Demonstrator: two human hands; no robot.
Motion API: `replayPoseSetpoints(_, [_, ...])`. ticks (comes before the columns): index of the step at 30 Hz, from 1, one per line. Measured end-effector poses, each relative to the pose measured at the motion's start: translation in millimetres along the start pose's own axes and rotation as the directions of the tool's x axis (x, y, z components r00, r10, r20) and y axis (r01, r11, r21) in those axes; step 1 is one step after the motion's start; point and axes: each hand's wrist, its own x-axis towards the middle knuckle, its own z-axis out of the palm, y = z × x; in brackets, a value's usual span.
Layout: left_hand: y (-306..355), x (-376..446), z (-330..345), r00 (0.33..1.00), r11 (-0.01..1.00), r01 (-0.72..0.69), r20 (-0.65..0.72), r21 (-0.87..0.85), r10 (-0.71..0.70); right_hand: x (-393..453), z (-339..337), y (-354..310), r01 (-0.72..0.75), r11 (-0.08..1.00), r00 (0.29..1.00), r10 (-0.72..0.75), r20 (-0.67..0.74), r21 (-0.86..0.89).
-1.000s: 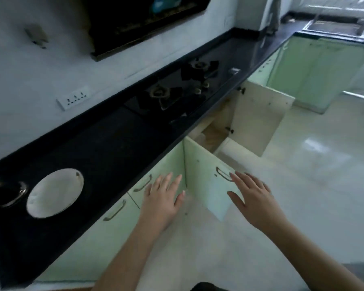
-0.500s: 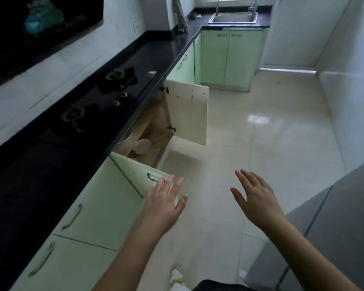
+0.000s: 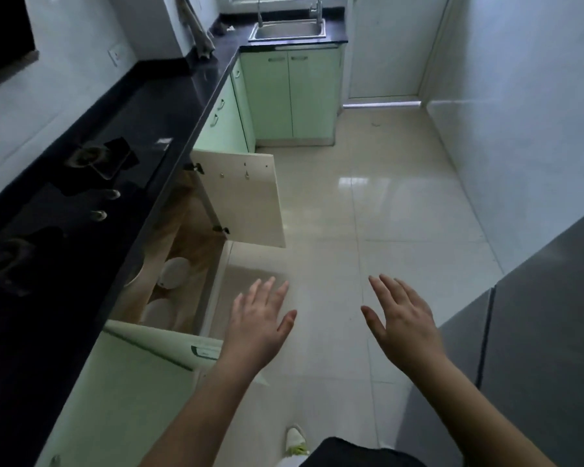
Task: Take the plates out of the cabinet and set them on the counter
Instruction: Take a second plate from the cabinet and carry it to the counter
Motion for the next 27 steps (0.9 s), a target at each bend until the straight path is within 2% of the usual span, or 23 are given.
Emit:
replayPoseSetpoints(7, [-22,68,-11,0.997,0.997,-0.069,0.030,0.023,0.068,59,1,-10,-0.067,0.997,0.998,0.066,-0.024,-0.030])
replayPoseSetpoints(15, [-14,136,-5,0.996,0.997,-0.071,0.054,0.039,0.069,134,2,7,-0.037,0.999,0.999,0.037,0.002,-0.034])
replayPoseSetpoints(19, [-12,184,-16,1.000,0.999,0.013,0.007,0.052,-0.013,188,11,26,-0.019,1.000,0.999,0.019,0.034,-0.009])
replayPoseSetpoints(27, [-13,250,-35,0.971,0.971,0.237,-0.030,0.003,-0.237,317,-3,63,0.149,0.989,0.980,-0.149,0.131,0.012])
